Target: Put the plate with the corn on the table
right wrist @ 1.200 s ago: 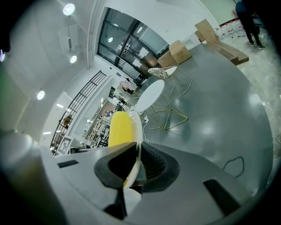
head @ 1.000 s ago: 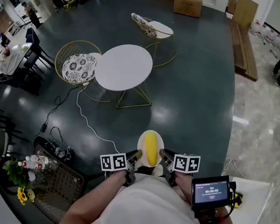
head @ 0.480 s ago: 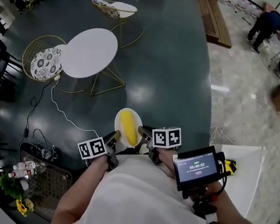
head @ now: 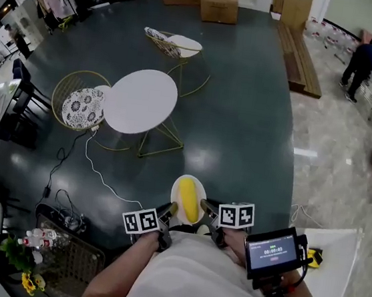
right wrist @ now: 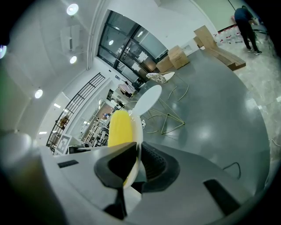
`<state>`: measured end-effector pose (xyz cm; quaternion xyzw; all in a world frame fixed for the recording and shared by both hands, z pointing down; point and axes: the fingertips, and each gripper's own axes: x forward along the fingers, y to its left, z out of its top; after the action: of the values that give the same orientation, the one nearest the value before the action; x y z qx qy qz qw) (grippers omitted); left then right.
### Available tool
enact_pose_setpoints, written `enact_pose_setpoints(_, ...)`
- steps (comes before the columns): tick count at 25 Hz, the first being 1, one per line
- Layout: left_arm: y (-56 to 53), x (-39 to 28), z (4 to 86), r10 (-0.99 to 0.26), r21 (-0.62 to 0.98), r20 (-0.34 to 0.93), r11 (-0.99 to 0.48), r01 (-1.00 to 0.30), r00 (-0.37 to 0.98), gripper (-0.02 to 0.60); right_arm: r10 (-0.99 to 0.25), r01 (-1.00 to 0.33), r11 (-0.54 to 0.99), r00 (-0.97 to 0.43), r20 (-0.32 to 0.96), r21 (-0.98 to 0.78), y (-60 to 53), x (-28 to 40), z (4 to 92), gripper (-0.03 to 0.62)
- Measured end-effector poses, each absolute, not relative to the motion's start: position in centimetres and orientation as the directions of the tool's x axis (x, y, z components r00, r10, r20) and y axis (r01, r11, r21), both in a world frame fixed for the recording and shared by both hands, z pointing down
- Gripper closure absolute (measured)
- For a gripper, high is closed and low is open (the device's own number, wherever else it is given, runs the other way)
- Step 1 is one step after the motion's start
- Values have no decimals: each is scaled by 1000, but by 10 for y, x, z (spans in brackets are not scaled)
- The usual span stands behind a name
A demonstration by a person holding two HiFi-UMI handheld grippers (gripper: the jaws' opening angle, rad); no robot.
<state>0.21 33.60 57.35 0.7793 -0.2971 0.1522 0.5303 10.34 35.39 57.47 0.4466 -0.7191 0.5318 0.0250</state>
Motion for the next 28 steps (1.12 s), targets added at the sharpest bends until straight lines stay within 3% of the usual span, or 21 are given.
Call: enact_pose_setpoints(28,250,28,582,-270,751,549,-255,-609,791,545,-638,-672,-8,-567,521,-740,272,130,581,556)
